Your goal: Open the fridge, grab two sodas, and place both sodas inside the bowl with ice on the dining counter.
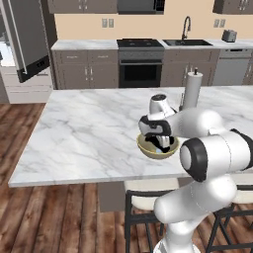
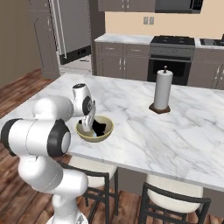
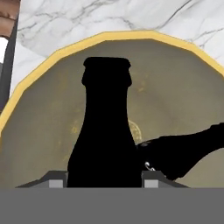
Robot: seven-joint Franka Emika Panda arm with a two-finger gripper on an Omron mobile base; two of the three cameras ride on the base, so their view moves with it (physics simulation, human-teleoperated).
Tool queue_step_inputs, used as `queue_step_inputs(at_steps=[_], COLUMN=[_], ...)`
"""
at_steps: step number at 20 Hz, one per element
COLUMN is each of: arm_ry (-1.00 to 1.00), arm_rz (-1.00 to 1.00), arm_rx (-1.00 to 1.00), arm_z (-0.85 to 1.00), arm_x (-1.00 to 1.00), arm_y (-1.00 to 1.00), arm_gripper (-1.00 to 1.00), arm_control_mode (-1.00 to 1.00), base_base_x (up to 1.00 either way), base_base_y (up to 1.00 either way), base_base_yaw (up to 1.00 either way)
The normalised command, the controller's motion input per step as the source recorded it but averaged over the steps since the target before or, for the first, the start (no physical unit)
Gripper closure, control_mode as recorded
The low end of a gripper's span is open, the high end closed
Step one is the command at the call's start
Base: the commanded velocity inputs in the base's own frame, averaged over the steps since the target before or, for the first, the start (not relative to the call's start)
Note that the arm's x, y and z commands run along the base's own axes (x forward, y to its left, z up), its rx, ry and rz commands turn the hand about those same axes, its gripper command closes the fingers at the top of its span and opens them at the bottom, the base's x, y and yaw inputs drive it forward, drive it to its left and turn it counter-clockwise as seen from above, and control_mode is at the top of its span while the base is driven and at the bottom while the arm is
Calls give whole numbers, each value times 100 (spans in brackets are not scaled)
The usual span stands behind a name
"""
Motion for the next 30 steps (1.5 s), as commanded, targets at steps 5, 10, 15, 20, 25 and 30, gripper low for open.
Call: queue_step_inputs(at_steps=[5, 10, 15, 20, 25, 30], arm_ry=[0, 0, 0, 0, -4, -15], arm_rz=[5, 4, 4, 2, 1, 0], arm_rx=[0, 0, 0, 0, 0, 0], arm_z=[-13, -9, -10, -16, -9, 0], arm_x=[10, 2, 0, 0, -1, -27], arm_y=[0, 0, 0, 0, 0, 0], arm_gripper=[100, 100, 100, -100, -100, -100], arm_control_mode=[-100, -100, -100, -100, -100, -100], base_base_x=[0, 0, 0, 0, 0, 0], base_base_y=[0, 0, 0, 0, 0, 0], base_base_yaw=[0, 0, 0, 0, 0, 0])
